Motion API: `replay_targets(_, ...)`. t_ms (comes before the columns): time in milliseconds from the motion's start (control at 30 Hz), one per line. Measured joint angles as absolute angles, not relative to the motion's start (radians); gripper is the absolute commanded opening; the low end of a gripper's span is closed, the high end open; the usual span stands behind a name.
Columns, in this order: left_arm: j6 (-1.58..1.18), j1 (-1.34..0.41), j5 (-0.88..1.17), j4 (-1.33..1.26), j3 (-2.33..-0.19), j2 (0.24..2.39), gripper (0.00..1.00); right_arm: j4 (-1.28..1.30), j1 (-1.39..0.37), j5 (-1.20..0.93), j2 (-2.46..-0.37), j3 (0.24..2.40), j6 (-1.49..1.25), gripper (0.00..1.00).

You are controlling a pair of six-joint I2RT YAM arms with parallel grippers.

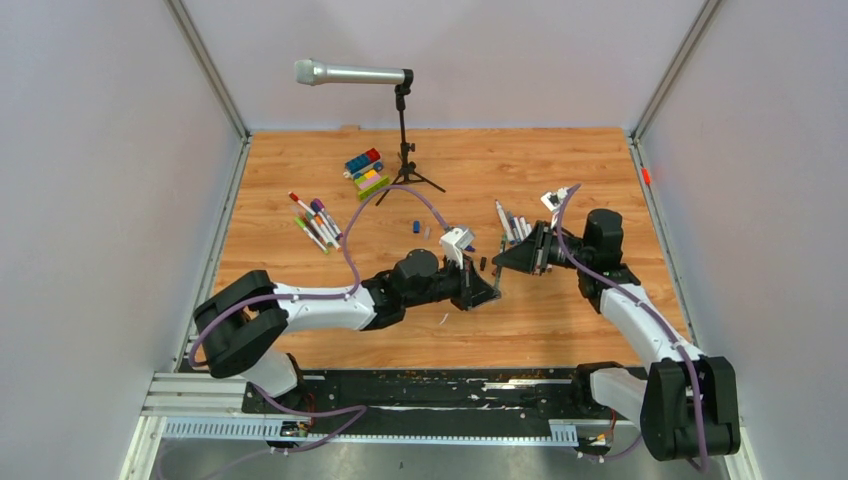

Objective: Open the pen caps
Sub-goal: Open the pen cap from the pen.

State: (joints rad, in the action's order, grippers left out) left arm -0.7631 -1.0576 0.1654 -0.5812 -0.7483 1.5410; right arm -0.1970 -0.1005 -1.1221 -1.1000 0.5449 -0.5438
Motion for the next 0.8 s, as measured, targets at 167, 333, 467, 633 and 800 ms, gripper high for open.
replay_targets(167, -0.725, -1.055, 0.175, -0.57, -0.749, 1.536, 0.0, -0.11, -0.106, -1.134, -1.166, 0.63, -0.494, 0.0)
replay_targets(333, -0.688, -1.03, 0.19, -0.568, -0.722, 1.47, 0.0, 0.127, -0.103, -1.102, -1.396, 1.101, -0.424, 0.0)
replay_targets(467, -0.682, -1.062, 0.256, -0.504, -0.63, 1.466, 0.0, 0.053, -0.074, -1.04, -1.418, 1.34, -0.451, 0.0)
replay_targets(633, -0.683, -1.066, 0.261, -0.463, -0.556, 1.461, 0.0, 0.035, -0.072, -0.991, -1.333, 1.26, -0.419, 0.0)
replay_targets(800, -0.674, -1.064, 0.198, -0.438, -0.551, 1.404, 0.0, 0.087, -0.026, -0.927, -1.219, 0.997, -0.273, 0.0)
